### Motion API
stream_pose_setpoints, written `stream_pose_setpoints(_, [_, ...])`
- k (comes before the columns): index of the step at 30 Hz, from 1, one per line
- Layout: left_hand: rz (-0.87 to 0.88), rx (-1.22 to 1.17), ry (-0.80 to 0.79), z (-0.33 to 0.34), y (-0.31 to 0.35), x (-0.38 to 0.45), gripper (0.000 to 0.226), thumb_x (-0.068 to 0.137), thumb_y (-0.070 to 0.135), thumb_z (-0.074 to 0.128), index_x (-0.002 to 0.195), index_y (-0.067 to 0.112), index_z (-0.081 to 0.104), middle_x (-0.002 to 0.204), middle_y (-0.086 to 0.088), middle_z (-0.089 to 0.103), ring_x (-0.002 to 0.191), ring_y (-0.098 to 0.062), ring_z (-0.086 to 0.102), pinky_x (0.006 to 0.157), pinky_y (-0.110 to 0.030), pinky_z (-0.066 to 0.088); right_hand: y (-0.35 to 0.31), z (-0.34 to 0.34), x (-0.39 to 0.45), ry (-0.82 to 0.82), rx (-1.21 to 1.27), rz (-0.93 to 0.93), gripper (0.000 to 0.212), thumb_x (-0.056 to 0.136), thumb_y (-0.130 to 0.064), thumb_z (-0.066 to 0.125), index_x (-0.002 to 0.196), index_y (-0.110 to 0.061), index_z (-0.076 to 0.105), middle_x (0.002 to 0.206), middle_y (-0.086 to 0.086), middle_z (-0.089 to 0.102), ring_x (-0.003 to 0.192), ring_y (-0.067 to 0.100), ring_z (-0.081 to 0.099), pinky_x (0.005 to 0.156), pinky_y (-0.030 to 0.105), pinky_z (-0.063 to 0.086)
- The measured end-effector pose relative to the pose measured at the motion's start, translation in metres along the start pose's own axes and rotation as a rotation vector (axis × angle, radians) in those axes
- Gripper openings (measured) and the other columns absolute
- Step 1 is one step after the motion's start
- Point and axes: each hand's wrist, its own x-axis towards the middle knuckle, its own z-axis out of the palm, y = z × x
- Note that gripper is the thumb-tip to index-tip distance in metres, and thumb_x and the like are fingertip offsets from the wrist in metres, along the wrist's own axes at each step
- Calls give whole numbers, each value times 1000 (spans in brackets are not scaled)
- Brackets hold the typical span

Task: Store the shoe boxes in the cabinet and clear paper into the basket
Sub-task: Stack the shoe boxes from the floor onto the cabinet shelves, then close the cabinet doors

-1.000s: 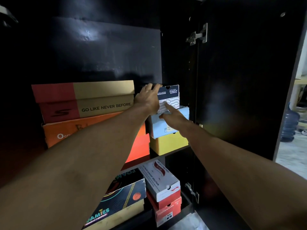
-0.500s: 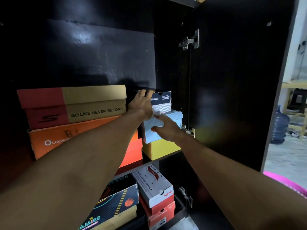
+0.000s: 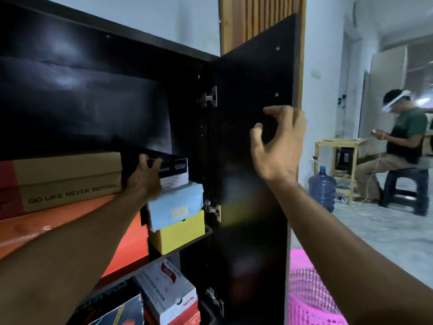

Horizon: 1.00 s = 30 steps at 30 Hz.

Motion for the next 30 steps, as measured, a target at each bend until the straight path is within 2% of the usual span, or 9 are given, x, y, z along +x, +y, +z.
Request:
stream_pose_setpoints(3, [-30,34,-15,-6,6,-4,89,82,4,65,158,29,26,145,-12,17,116,-39,56,92,-46,52,20,-18,44,188,-55,118,48,88,-37,60,127,-10,53,125,11,51,113,26,54,97,37,49])
stream_pose_setpoints(7, [-82,109,-39,-18,19,-15,93,83,39,72,160,33,19,145,-10,28,132,-38,49,114,-50,32,38,-19,90,-165,73,414,81,86,-62,59,149,-17,34,143,10,50,128,27,54,110,46,48])
stream_pose_setpoints(9, [-90,46,-90,-17,22,-10,96,79,50,70,160,30,21,155,-8,23,143,-35,37,116,-51,32,38,-14,101,-300,193,479,79,86,-65,59,148,-19,40,142,8,57,127,27,59,111,49,49])
stream_pose_setpoints(12, [-76,38,-114,-9,19,-2,94,70,63,61,155,31,37,167,-1,10,154,-31,16,118,-55,28,38,-6,110,-266,305,502,59,85,-57,62,129,-19,54,124,6,67,113,25,66,104,50,54])
stream_pose_setpoints(16, [-60,-62,28,-28,47,-30,87,83,48,73,157,30,30,155,-7,29,143,-32,40,115,-44,34,33,5,123,-194,379,534,40,83,-43,71,110,-20,54,100,0,65,96,22,68,90,45,59])
stream_pose_setpoints(19, [-58,-131,108,-46,59,-40,70,85,43,71,148,30,43,140,-5,43,131,-30,52,108,-45,44,19,17,129,-165,506,532,33,79,-31,75,105,-18,60,90,-3,67,82,17,69,76,38,60])
stream_pose_setpoints(23, [-43,-237,231,-78,66,-51,53,83,38,71,133,30,57,125,-1,55,117,-24,62,96,-44,53,-7,38,112,-175,712,553,29,79,-19,79,102,-17,62,84,-5,69,72,1,69,72,28,58])
stream_pose_setpoints(27, [-75,-284,364,-114,66,-65,41,83,33,71,123,28,63,112,3,60,102,-19,65,90,-38,55,-55,69,88,-175,867,553,46,72,-44,90,98,-20,59,88,-1,67,76,10,65,75,28,59])
stream_pose_setpoints(30, [-118,-311,474,-141,63,-81,33,80,34,69,113,28,67,103,5,61,95,-19,66,87,-40,57,-85,96,78,-188,869,594,39,90,-49,72,103,-14,60,93,0,65,82,13,62,81,31,54])
